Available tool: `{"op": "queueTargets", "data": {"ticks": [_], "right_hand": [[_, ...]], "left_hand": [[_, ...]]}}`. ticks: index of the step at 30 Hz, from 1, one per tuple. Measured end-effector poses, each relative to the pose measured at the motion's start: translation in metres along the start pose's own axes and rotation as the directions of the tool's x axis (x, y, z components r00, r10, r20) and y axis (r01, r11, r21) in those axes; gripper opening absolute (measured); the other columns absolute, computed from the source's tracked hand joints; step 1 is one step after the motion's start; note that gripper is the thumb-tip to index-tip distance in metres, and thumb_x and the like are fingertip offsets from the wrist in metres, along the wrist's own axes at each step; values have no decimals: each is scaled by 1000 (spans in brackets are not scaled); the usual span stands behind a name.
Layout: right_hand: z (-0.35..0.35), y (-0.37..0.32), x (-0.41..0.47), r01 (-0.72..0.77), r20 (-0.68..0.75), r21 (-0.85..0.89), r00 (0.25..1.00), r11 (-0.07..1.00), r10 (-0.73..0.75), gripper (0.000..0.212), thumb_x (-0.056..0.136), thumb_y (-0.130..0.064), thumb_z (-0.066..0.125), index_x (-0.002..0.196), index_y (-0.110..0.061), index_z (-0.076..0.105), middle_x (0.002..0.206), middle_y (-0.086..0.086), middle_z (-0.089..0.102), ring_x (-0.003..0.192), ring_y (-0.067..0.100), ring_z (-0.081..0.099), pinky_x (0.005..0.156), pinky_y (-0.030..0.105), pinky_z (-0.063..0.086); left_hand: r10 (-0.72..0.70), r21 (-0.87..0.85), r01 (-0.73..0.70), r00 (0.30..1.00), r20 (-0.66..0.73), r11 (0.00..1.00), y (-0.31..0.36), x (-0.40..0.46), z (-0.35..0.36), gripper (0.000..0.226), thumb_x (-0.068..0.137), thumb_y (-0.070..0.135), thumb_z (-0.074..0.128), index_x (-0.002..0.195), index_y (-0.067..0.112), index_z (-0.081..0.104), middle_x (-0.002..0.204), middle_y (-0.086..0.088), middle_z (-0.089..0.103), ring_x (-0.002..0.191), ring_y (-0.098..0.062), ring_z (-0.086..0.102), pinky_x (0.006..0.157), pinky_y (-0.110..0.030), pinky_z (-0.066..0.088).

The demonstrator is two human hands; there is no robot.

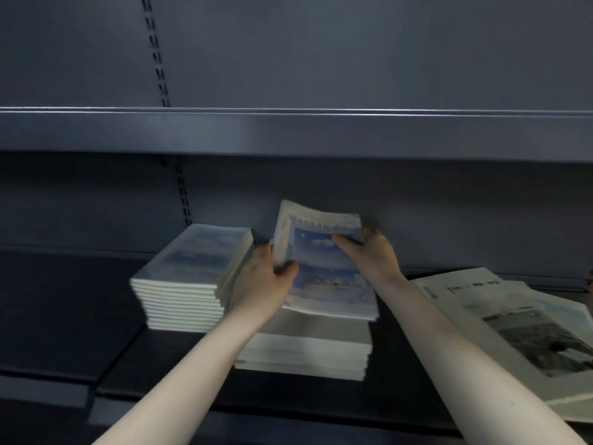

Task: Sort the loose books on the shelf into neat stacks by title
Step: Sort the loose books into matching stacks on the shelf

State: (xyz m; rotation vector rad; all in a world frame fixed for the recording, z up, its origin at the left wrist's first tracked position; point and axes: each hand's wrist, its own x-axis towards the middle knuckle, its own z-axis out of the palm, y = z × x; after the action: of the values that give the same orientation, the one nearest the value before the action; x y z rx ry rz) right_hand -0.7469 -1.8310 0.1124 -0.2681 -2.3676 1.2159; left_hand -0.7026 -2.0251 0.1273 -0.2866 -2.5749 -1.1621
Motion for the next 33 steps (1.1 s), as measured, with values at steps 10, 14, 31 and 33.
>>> {"op": "queueTargets", "data": {"ticks": [10,14,31,33], "right_hand": [[114,-86,-16,-18,49,33,999,999,16,45,84,-42,65,115,-9,63,107,7,66,102,25,61,71,26,38],[139,-99,-21,-40,80,-38,996,998,43,48,81,-48,64,114,-13,64,102,6,69,97,26,64,69,31,44],[200,-107,-19,-157,155,-211,969,965,192,60,81,-54,55,120,-8,58,115,14,60,98,31,61,72,34,47],[204,-108,-15,-149,160,-212,970,966,185,61,84,-53,55,126,-9,54,121,14,56,103,32,59,76,34,48]], "left_hand": [[-35,46,37,998,-54,998,-107,36,-94,22,86,36,55,88,13,55,98,-10,56,98,-29,52,76,-37,42],[-50,165,57,998,-48,985,-140,49,-101,34,83,46,51,92,13,56,106,-9,55,106,-29,45,83,-33,35],[-135,111,119,981,140,987,-183,69,-105,33,94,35,47,116,11,50,118,-11,58,108,-31,56,83,-34,43],[-124,114,104,975,184,988,-184,75,-108,32,96,36,44,114,11,50,115,-11,60,105,-30,57,80,-33,41]]}}
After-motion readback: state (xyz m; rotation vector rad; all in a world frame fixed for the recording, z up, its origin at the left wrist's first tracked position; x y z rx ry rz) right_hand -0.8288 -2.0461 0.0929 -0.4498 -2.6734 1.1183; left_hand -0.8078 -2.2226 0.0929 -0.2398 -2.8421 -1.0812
